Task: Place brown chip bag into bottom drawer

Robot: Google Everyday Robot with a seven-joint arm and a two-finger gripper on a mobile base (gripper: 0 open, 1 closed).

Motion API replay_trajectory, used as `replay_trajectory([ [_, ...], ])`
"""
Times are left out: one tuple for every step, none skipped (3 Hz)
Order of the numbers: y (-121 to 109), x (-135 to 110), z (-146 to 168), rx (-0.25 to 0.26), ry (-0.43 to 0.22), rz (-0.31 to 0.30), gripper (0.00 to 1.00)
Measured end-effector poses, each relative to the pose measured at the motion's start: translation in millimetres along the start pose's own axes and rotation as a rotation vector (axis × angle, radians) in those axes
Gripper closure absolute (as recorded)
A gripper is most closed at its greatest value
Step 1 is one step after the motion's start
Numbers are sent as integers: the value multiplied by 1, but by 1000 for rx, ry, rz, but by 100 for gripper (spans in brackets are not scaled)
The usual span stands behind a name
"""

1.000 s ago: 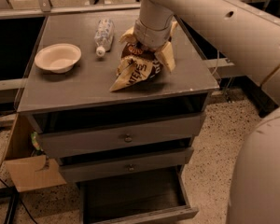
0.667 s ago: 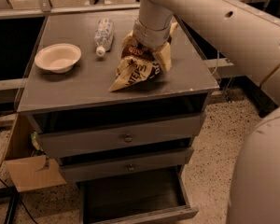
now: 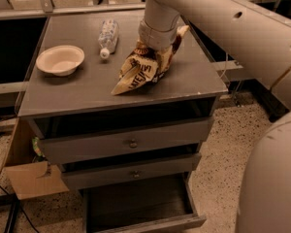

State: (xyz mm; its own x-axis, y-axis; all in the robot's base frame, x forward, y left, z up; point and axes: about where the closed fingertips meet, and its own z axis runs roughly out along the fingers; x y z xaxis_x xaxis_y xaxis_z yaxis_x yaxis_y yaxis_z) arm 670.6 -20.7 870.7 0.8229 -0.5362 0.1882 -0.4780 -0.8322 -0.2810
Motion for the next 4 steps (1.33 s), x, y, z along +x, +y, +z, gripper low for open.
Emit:
replay_trajectory([
  [0,0,0,0,0,0,100],
  [0,0,-2,3,2,-2,100],
  [7,-3,-38,36,30,-11,100],
  [18,-7,-67,59,51,-5,100],
])
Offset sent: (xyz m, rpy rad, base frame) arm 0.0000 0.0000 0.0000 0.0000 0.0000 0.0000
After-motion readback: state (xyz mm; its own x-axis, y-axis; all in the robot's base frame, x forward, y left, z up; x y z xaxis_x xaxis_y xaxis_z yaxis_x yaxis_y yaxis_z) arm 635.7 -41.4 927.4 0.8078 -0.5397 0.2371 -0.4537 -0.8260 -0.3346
